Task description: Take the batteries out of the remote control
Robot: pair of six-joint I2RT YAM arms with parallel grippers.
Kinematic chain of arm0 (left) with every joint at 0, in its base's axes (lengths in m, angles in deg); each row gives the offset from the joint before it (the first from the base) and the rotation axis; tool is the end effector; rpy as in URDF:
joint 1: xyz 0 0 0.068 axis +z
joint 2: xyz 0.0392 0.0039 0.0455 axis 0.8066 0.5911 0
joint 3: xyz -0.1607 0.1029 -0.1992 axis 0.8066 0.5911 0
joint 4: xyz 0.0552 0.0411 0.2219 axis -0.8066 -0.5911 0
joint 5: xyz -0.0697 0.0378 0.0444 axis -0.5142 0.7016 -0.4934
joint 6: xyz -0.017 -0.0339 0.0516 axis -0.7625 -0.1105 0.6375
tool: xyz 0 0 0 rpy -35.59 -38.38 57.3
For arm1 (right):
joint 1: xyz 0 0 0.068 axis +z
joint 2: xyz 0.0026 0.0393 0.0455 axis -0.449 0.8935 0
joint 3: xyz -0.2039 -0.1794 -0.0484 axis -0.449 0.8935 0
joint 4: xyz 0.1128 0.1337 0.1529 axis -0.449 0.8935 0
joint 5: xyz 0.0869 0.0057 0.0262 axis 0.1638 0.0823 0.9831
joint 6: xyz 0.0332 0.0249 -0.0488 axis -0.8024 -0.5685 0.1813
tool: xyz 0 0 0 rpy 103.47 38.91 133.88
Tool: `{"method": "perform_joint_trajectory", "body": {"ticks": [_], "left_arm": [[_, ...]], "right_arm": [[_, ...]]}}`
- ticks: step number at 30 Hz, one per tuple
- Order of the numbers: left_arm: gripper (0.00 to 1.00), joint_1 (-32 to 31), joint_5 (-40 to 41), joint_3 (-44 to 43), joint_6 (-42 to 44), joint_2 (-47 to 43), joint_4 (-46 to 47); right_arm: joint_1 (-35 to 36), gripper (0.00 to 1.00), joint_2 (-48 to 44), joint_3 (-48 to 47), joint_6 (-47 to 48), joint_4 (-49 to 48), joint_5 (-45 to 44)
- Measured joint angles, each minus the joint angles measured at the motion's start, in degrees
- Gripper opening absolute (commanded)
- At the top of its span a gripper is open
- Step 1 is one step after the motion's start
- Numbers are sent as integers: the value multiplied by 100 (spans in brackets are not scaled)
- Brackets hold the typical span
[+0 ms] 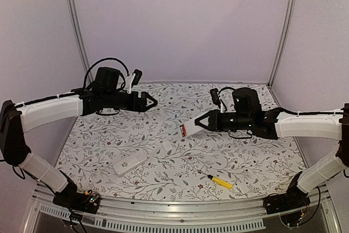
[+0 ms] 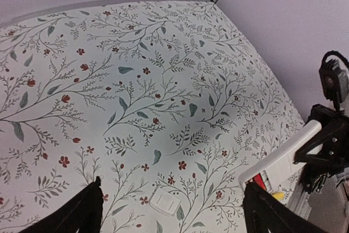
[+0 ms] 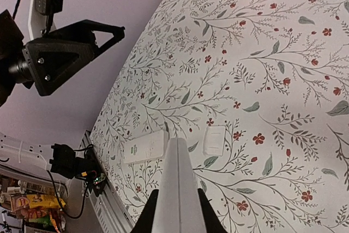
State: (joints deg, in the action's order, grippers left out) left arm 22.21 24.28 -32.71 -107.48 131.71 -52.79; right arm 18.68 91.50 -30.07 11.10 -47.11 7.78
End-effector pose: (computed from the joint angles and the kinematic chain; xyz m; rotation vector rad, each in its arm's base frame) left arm 0.2571 -0.1763 0.2801 0.4044 2.1944 -0.8688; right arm 0.2009 0.2233 0.2581 -0.3477 2.1745 1.1627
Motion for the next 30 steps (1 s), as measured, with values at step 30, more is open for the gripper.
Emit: {"method": "perform_joint_trajectory", "body": {"ticks": [30], "left_arm": [[87, 0, -732, 85, -153, 166, 157]], "right_arm": [[299, 37, 2105, -573, 35, 739, 1698]]}}
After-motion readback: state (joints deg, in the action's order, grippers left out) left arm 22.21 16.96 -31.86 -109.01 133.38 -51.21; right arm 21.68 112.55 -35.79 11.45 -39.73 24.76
